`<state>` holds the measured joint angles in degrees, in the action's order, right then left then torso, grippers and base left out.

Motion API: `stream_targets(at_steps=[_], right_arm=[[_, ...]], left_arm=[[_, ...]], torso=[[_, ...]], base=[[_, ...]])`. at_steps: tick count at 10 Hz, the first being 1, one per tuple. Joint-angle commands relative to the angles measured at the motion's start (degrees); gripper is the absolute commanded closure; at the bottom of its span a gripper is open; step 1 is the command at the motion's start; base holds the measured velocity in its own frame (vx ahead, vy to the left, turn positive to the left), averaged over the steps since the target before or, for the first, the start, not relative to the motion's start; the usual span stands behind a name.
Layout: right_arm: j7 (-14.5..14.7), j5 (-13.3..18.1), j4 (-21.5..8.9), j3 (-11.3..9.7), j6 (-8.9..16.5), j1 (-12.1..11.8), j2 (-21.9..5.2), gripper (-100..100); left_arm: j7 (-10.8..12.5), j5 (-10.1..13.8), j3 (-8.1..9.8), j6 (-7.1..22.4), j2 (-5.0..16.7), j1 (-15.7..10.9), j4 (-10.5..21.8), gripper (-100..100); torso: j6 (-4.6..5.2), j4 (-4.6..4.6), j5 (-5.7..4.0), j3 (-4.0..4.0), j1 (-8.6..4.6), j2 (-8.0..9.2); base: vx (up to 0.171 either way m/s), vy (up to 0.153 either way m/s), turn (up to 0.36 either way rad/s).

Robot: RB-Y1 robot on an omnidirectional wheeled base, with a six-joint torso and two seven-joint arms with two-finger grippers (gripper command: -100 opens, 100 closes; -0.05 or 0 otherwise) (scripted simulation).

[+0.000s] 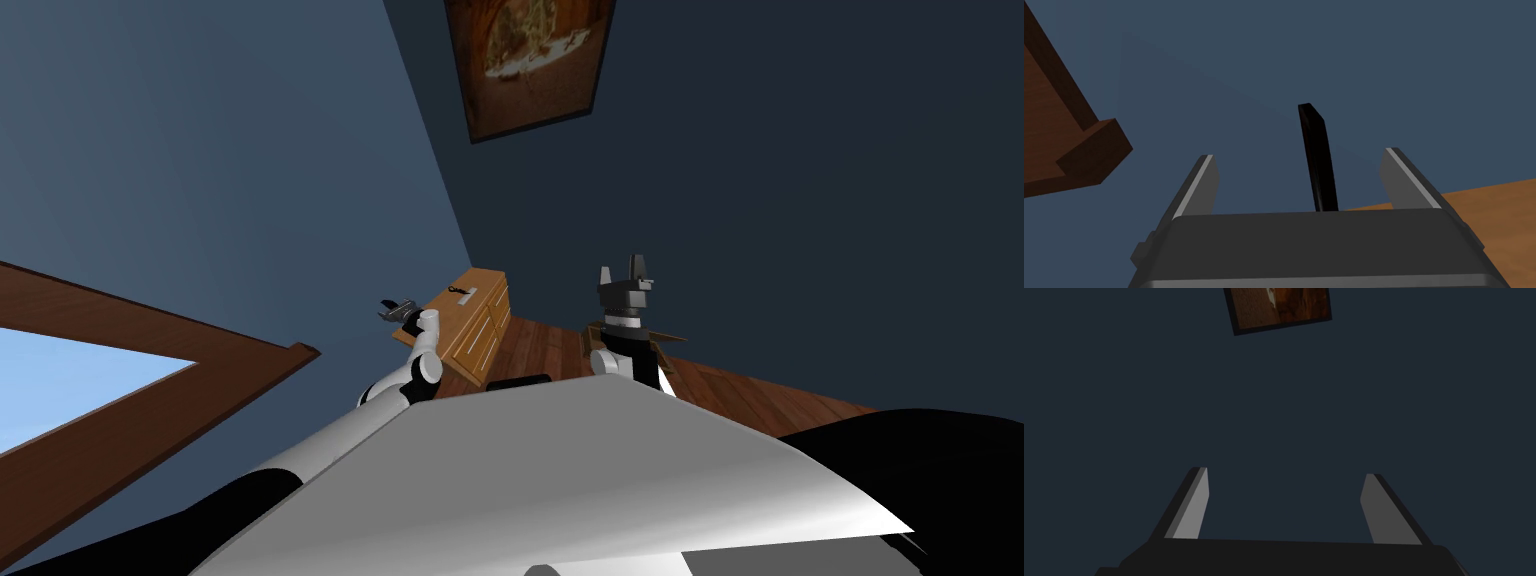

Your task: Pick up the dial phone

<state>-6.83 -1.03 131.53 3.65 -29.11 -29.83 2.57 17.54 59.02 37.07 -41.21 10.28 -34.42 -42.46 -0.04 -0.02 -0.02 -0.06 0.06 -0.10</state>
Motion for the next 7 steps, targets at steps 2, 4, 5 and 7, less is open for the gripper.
stream_targets(at_steps=[2, 4, 5, 7], right_arm=[[0.0, 0.0, 0.0, 0.0, 0.0, 0.0, 0.0, 0], [0.0, 0.0, 0.0, 0.0, 0.0, 0.0, 0.0, 0], [0.0, 0.0, 0.0, 0.0, 0.0, 0.0, 0.0, 0], [0.0, 0.0, 0.0, 0.0, 0.0, 0.0, 0.0, 0]], left_arm=[[0.2, 1.6, 1.34, -0.5, -0.2, -2.5, 4.5, -100], [0.6, 3.5, 2.97, -1.1, 0.1, -5.9, 9.0, -100], [0.6, 3.5, 2.97, -1.1, 0.1, -5.9, 9.8, -100], [0.9, 5.1, 4.36, -1.7, 0.5, -8.7, 14.2, -100]], torso=[[0.0, -0.02, 0.0, -0.05, 0.02, -0.09], [0.0, -0.03, 0.01, -0.05, 0.01, -0.08], [-0.01, -0.02, 0.01, -0.05, 0.03, -0.08], [0.0, -0.01, 0.02, -0.03, 0.07, -0.04]], base=[[0.056, 0.005, 0.07], [0.045, 0.005, 0.082], [0.038, 0.008, 0.026], [0.038, 0.02, 0.064]])
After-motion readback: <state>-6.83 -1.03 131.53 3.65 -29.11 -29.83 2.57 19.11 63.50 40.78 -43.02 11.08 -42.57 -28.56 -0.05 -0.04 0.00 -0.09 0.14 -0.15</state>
